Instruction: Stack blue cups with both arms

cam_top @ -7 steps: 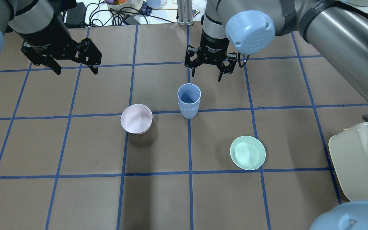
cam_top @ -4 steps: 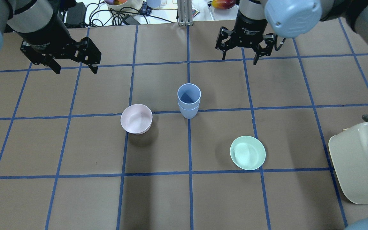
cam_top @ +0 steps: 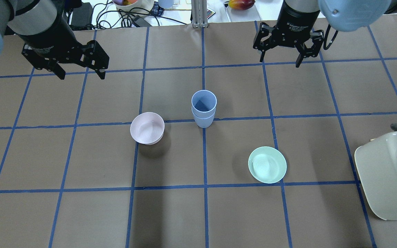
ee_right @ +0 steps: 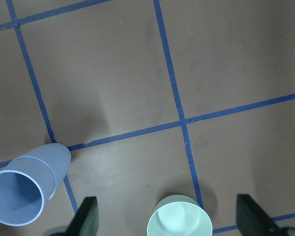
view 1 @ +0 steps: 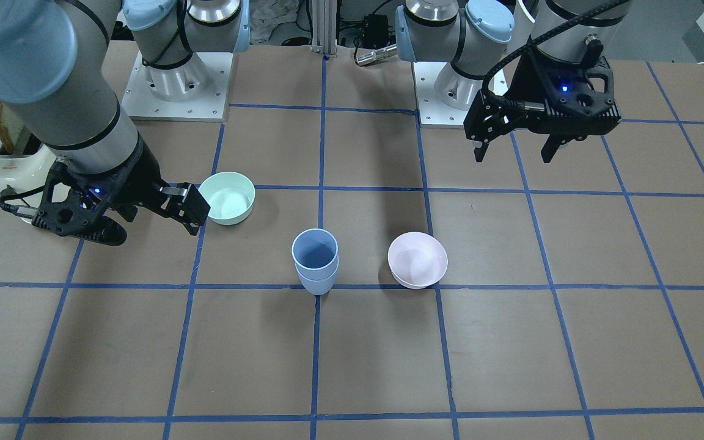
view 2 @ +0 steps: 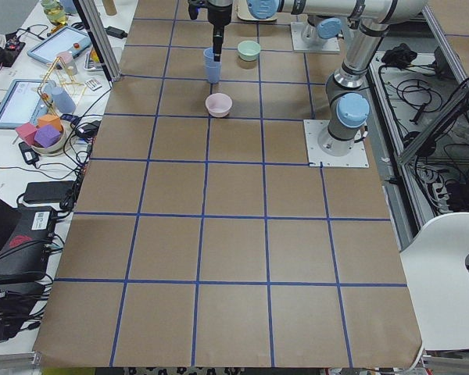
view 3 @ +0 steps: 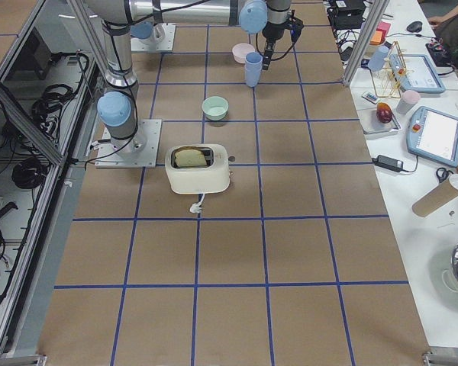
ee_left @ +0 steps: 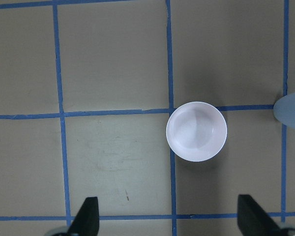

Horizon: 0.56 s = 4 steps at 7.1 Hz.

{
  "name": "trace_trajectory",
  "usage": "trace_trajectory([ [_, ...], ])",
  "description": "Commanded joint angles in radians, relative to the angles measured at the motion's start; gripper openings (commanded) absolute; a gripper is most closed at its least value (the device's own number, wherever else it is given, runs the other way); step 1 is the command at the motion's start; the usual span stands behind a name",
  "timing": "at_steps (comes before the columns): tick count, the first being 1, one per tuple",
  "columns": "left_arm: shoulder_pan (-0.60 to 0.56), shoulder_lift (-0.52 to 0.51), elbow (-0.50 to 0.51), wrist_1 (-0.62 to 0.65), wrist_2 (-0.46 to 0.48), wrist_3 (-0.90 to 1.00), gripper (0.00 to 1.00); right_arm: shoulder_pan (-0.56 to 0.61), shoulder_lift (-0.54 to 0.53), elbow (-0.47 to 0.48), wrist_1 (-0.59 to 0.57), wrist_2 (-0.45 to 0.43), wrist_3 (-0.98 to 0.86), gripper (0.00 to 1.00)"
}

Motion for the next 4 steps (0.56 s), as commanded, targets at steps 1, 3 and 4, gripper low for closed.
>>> trace_trajectory([
  [1,0.001,0.0,0.001,0.0,0.001,0.0,1.0,-0.021,-0.018,0.013,0.042,-0.015,-0.015,1.0],
  [3,0.001,0.0,0.001,0.0,0.001,0.0,1.0,-0.02,-0.029,0.013,0.042,-0.036,-0.025,1.0],
  [4,0.0,0.0,0.001,0.0,0.0,0.0,1.0,-0.015,-0.04,0.013,0.042,-0.032,-0.026,1.0],
])
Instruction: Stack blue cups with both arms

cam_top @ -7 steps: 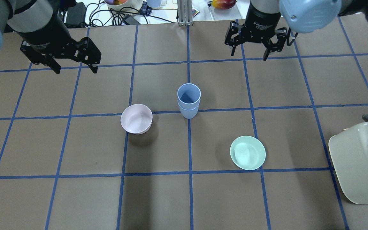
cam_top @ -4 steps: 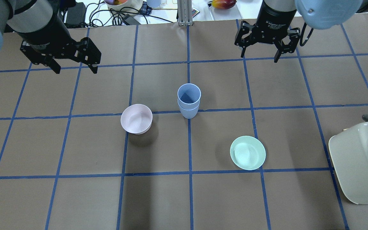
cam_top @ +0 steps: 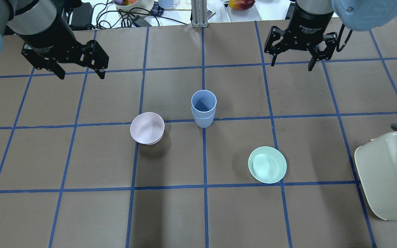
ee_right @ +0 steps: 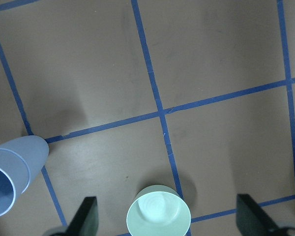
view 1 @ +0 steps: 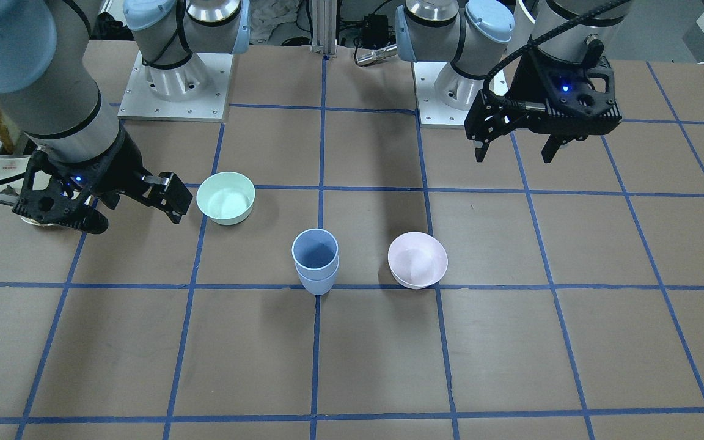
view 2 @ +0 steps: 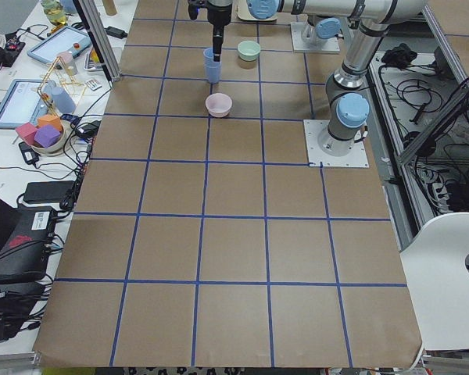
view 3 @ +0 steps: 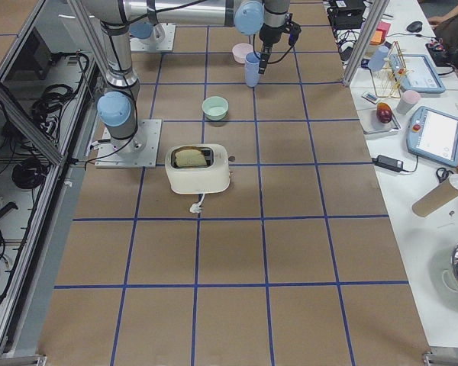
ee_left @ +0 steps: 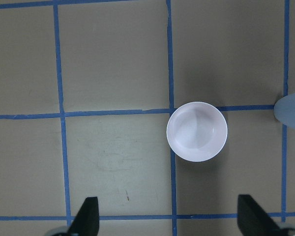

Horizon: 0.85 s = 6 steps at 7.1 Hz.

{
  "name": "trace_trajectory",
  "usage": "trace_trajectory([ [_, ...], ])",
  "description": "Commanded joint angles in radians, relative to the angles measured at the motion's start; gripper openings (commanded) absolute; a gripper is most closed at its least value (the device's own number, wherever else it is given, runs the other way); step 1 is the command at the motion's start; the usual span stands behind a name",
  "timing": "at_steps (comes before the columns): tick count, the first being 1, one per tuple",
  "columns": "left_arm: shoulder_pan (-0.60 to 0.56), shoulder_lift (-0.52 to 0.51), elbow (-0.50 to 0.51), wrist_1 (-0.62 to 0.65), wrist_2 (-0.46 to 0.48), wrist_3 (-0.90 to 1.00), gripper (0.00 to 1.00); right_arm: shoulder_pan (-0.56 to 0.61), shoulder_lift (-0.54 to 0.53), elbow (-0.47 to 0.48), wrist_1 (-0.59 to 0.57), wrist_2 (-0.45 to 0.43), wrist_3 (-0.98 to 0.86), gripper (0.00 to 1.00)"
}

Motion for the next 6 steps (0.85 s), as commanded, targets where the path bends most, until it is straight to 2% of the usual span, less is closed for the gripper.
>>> trace_trajectory([
  [1,0.001,0.0,0.0,0.0,0.001,0.0,1.0,0.005,-0.029,0.0,0.003,0.009,-0.004,1.0],
  [4,-0.001,0.0,0.0,0.0,0.001,0.0,1.0,-0.001,-0.037,0.0,0.038,0.012,-0.117,1.0],
  [6,-0.001,0.0,0.0,0.0,-0.001,0.0,1.0,0.002,-0.039,-0.001,0.036,0.015,-0.122,1.0],
])
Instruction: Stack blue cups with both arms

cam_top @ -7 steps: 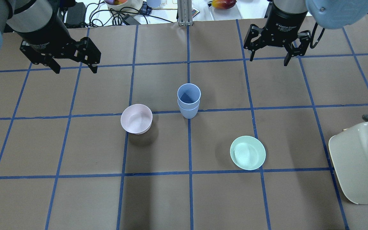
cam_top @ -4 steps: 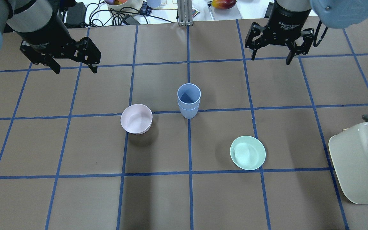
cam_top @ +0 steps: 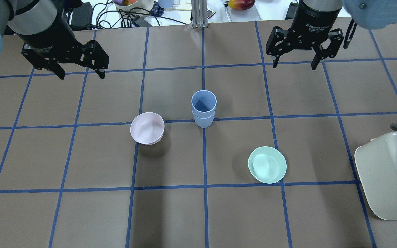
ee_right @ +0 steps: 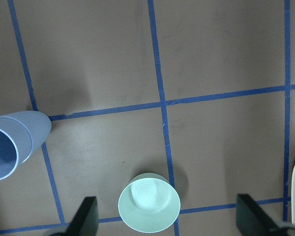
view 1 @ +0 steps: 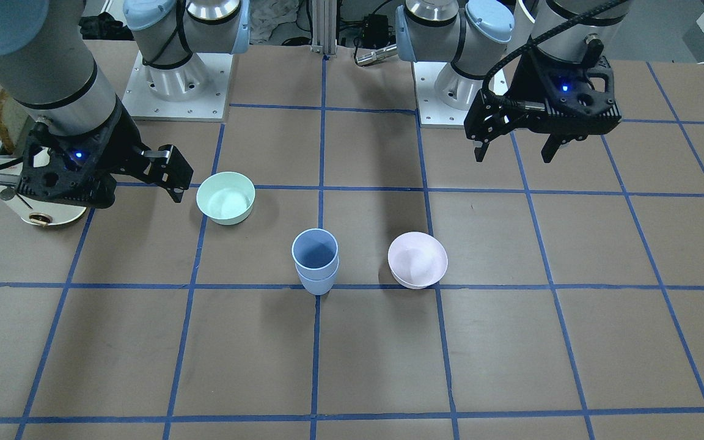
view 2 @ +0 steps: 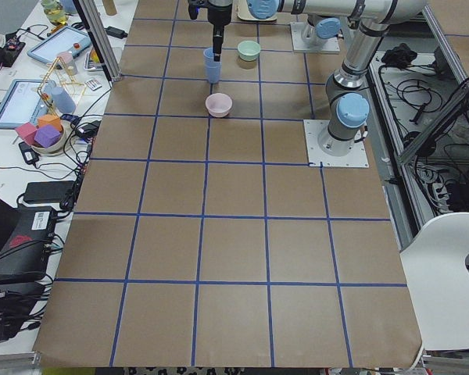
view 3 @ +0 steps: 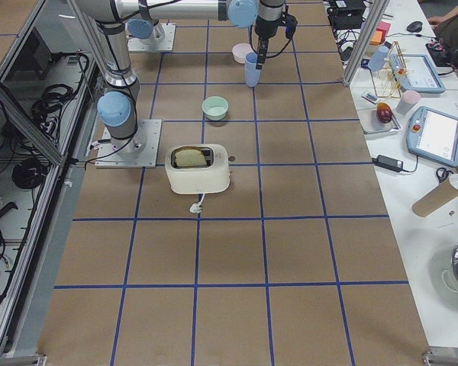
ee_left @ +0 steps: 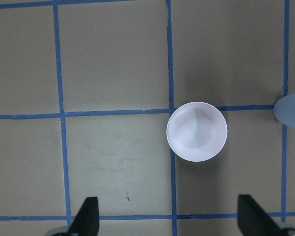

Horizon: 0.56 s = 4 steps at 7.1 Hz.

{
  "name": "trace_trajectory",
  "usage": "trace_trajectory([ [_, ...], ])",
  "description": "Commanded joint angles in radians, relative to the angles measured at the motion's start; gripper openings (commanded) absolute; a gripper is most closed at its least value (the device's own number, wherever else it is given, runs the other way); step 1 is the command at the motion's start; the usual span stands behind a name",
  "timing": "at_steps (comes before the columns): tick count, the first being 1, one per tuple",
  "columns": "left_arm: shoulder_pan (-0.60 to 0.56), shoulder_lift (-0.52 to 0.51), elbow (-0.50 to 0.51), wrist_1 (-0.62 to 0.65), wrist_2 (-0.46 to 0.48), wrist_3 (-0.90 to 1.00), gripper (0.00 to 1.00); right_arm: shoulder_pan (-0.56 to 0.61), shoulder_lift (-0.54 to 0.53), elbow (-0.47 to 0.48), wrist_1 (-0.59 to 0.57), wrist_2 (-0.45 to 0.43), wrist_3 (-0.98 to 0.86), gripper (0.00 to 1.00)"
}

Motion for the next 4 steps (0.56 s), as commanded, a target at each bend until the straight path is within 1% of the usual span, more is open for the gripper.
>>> trace_trajectory([
  [1,0.001,0.0,0.0,0.0,0.001,0.0,1.0,0.002,-0.001,-0.001,0.0,0.003,-0.007,1.0],
  [4,0.0,0.0,0.0,0.0,0.003,0.0,1.0,0.003,-0.001,-0.001,0.001,-0.001,-0.007,1.0],
])
